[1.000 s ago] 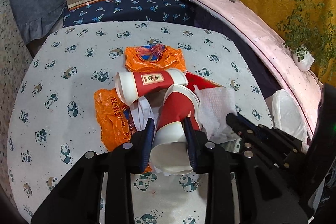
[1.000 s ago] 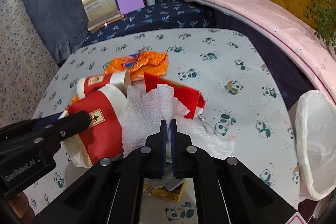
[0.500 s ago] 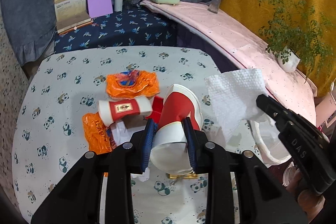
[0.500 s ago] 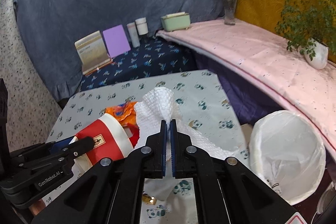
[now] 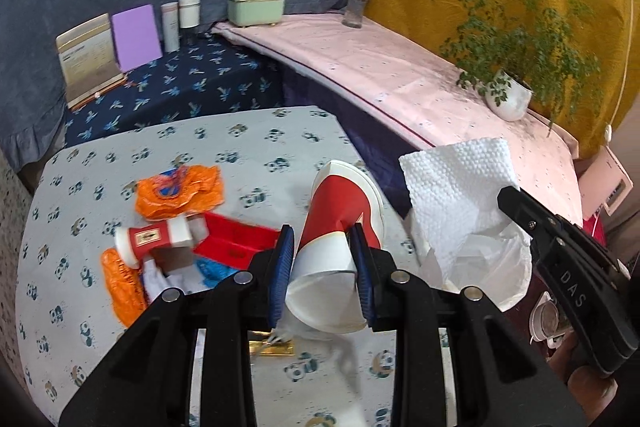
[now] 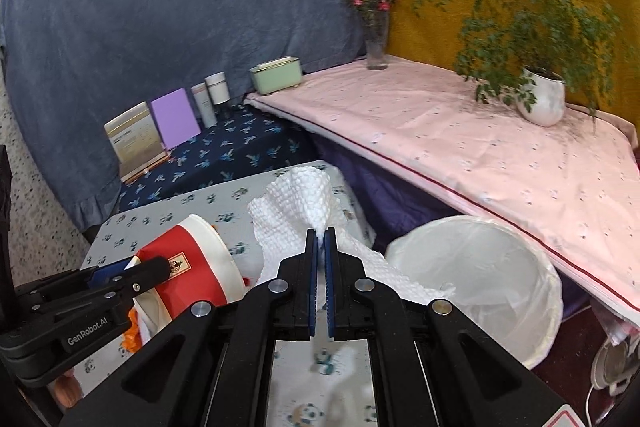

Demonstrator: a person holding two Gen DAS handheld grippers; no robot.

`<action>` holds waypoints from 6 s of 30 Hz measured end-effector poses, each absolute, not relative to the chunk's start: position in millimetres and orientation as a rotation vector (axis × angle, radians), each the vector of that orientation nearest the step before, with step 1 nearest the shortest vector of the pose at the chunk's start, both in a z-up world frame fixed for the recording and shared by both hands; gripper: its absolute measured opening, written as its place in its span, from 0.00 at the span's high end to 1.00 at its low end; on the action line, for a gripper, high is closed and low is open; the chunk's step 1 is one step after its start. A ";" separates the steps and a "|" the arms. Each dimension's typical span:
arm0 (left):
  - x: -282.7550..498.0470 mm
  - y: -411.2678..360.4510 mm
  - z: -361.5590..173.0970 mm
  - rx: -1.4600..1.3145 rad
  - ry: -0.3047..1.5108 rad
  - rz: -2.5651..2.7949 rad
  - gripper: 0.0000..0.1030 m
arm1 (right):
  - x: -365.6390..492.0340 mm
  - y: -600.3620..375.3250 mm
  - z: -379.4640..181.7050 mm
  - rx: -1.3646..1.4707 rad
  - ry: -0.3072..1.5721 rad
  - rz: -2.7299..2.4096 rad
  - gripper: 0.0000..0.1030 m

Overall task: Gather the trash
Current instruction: 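Carry cup and tissue to the bin and open both tools over it, then move both tools back over the remaining trash on the table, then grasp the white paper strip with the left tool while the right tool grasps a grey cloth, then carry paper strip and grey cloth to the bin and open both tools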

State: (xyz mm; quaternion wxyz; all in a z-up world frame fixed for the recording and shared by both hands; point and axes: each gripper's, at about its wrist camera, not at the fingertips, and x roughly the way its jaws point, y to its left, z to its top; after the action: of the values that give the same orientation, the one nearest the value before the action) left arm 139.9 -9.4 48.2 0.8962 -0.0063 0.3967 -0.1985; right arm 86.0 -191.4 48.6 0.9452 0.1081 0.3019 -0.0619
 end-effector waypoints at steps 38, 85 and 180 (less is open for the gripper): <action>131.1 -208.6 17.5 0.132 0.891 -0.710 0.52 | 35.7 -346.1 -2.1 0.366 0.649 -0.438 0.87; 151.6 32.3 5.6 -0.045 0.891 -0.220 0.22 | 71.1 -165.6 17.6 0.198 0.700 -0.095 0.55; 117.1 -133.3 19.6 0.150 0.868 -0.588 0.73 | 37.0 -271.9 15.9 0.352 0.624 -0.261 0.88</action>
State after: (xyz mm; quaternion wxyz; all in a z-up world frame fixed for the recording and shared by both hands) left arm 117.1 -133.3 19.6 0.8630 0.0716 0.4142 -0.2805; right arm 37.0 -271.9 15.9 0.9282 0.1718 0.3045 -0.1274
